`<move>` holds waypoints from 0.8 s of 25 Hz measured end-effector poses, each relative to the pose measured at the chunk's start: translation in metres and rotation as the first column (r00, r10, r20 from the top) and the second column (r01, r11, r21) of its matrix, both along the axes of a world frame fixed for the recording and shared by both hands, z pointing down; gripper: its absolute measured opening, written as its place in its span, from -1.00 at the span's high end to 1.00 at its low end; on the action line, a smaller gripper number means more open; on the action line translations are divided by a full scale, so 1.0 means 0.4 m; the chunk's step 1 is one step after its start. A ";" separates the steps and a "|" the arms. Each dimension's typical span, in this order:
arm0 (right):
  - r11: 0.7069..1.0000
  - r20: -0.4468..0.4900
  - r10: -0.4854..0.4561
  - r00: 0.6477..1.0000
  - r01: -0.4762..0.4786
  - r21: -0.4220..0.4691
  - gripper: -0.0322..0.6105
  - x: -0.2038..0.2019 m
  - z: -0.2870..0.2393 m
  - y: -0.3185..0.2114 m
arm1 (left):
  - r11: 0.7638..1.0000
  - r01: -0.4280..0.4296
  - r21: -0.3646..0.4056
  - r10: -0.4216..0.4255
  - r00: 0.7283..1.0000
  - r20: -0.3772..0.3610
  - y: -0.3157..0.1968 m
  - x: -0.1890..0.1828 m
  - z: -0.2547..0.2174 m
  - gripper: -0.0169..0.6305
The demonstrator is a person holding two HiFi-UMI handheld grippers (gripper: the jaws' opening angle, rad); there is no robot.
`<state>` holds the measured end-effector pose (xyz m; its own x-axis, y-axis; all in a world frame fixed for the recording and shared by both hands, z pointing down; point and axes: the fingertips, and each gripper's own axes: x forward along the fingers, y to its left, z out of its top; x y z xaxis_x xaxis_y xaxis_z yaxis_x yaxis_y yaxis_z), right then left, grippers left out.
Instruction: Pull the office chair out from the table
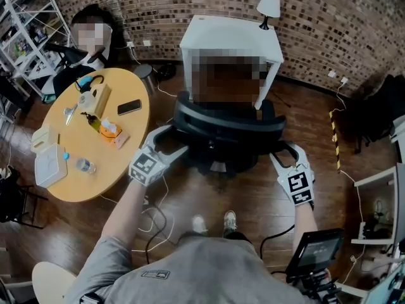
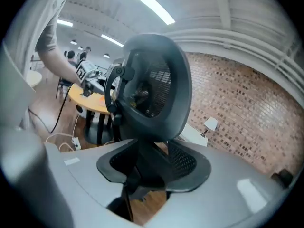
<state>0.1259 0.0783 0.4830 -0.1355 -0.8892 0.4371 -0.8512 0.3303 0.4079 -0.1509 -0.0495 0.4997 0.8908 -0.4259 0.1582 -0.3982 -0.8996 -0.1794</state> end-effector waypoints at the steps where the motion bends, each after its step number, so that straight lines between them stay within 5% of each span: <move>1: 1.000 0.050 0.012 0.999 -0.014 0.021 0.29 -0.005 -0.016 0.007 | 1.000 0.004 -0.015 -0.004 1.000 -0.028 0.013 -0.004 -0.008 -0.05; 5: 0.996 0.244 0.000 0.970 -0.022 0.090 0.51 -0.038 -0.062 0.039 | 0.998 0.012 -0.067 -0.022 0.987 -0.159 0.076 -0.002 -0.058 0.27; 11: 0.983 0.474 -0.115 0.873 0.031 0.181 0.85 -0.096 -0.123 0.095 | 0.995 0.017 -0.095 -0.041 0.965 -0.257 0.216 0.060 -0.138 0.87; 20: 0.957 0.547 -0.276 0.790 0.171 0.235 0.86 -0.160 -0.182 0.213 | 0.993 0.023 -0.115 -0.057 0.950 -0.307 0.396 0.174 -0.210 0.94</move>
